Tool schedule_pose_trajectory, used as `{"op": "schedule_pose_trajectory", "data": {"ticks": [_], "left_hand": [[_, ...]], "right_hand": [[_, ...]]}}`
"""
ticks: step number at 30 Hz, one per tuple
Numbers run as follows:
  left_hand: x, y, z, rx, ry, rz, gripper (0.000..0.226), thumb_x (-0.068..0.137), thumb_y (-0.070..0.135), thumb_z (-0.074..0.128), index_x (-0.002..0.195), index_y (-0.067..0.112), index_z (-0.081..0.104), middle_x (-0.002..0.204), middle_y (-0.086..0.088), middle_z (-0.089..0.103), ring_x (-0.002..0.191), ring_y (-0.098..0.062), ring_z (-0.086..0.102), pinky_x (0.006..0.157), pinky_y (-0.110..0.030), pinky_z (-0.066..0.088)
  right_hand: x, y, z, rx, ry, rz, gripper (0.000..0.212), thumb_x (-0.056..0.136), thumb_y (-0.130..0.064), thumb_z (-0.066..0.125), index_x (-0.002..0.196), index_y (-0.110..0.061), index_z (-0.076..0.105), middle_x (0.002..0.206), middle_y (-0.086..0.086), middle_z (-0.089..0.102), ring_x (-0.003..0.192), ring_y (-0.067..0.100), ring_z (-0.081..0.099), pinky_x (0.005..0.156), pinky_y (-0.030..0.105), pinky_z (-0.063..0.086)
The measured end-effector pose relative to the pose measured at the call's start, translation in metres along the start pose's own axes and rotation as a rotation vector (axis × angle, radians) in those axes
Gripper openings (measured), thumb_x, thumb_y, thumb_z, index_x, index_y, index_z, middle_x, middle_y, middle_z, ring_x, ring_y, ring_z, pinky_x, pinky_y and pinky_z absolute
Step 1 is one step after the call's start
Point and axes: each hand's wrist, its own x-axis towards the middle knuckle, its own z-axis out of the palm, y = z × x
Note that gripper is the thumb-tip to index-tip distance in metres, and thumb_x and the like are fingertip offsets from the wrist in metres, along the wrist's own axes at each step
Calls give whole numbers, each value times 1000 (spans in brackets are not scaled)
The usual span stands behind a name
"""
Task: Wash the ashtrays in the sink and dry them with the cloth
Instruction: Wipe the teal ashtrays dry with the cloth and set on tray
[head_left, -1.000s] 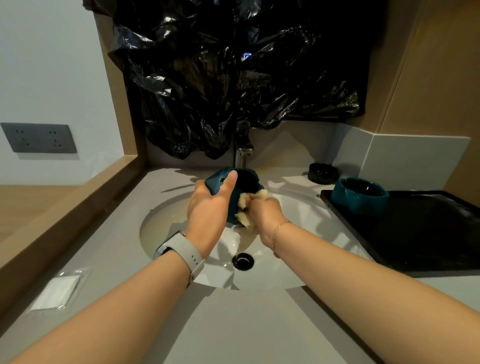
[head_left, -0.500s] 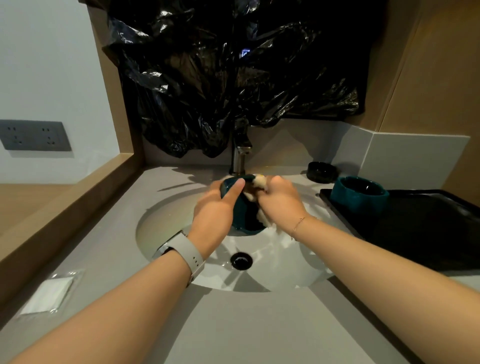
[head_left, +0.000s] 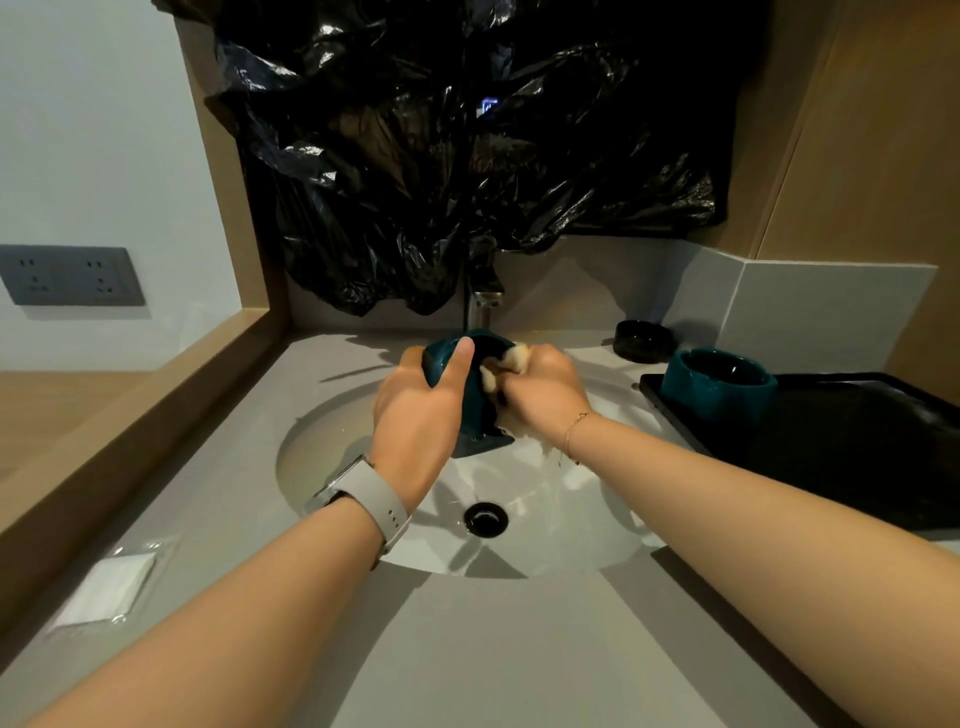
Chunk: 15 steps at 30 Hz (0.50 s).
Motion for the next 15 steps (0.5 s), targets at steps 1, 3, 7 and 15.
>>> {"op": "schedule_pose_trajectory", "data": {"ticks": [1, 3, 7, 15], "left_hand": [[-1, 1, 0, 3, 1, 5, 42, 96, 56, 48, 109, 18, 59, 88, 4, 66, 81, -5, 59, 65, -21, 46], [-1, 2, 1, 29, 7, 26, 43, 95, 57, 47, 112, 19, 58, 87, 7, 64, 82, -7, 59, 69, -25, 49], [-4, 1, 0, 129, 50, 89, 46, 93, 57, 51, 116, 18, 54, 86, 7, 63, 89, -19, 61, 81, -35, 51], [-2, 8, -4, -67, 7, 35, 43, 94, 52, 56, 122, 19, 50, 94, 10, 63, 91, -10, 61, 85, -34, 51]], "right_hand": [[0, 0, -2, -73, 18, -36, 10, 79, -20, 61, 82, -10, 60, 84, 11, 64, 81, 30, 62, 68, 37, 51], [-3, 0, -1, -32, 75, -44, 10, 83, -19, 62, 84, -9, 61, 85, 11, 65, 81, 29, 62, 71, 38, 53], [-25, 17, 36, 505, 41, 321, 15, 89, -23, 60, 88, -10, 68, 92, 16, 71, 90, 33, 67, 89, 44, 54], [-15, 4, 30, 740, -160, 475, 12, 93, -4, 47, 90, -8, 58, 68, 8, 60, 47, 18, 59, 45, 23, 48]]}}
